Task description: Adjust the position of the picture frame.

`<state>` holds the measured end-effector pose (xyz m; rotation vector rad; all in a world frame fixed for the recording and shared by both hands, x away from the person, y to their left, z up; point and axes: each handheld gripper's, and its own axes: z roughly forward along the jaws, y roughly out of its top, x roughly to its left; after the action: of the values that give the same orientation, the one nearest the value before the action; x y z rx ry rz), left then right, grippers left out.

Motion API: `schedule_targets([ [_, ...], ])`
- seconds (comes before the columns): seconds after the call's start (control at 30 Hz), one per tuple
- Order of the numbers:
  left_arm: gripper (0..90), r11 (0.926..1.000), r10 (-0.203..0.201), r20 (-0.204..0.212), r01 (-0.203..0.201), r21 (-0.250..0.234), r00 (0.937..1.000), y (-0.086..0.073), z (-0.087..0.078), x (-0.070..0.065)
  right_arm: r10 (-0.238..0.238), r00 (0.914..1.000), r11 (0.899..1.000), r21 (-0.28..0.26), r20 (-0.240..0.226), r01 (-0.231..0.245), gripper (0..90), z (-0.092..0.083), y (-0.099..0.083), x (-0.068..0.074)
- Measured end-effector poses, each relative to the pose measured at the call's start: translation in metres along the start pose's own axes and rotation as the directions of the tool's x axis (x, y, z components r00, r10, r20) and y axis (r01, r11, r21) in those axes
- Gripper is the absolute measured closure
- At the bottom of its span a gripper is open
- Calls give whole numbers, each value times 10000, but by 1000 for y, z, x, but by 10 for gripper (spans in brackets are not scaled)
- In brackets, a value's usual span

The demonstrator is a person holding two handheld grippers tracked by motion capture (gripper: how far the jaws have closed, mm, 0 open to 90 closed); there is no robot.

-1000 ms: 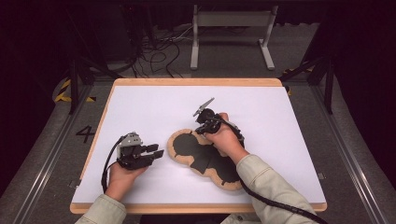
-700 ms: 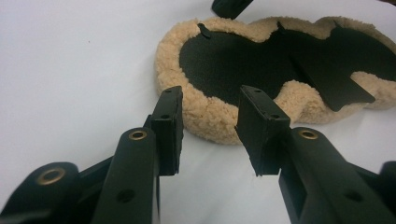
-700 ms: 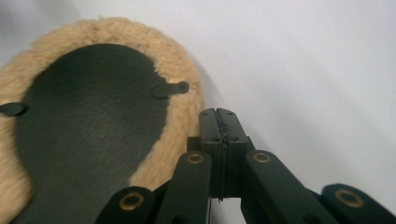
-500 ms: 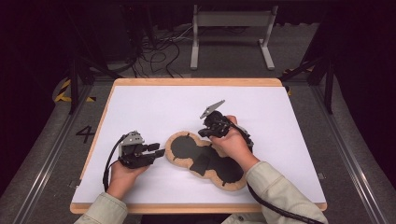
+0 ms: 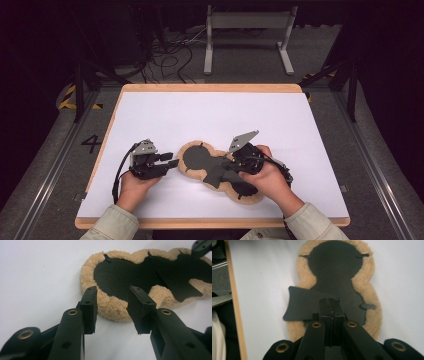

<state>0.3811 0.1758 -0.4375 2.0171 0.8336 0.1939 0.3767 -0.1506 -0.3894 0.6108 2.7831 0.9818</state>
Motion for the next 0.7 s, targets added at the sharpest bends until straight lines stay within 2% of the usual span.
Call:
schedule_targets([
  [0.13, 596, 10000, 21, -5, -21, 13, 10000, 0, 0, 0, 9, 9999, 9999, 120, -149, -7, 900, -1, -6, 7],
  [0.17, 592, 10000, -1, 5, 1, 19, 10000, 0, 1, 0, -68, 9995, 9995, 310, -300, 78, 900, 1, -10, 13],
  [0.3, 588, 10000, -7, -40, 7, -14, 10000, 1, 0, 0, -244, 9987, 9964, 799, -451, 280, 900, 8, -11, 22],
  [0.7, 586, 10000, -84, -8, 84, -7, 10000, 1, 1, 0, -382, 9940, 9877, 1470, -1027, 531, 900, 17, -18, 38],
])
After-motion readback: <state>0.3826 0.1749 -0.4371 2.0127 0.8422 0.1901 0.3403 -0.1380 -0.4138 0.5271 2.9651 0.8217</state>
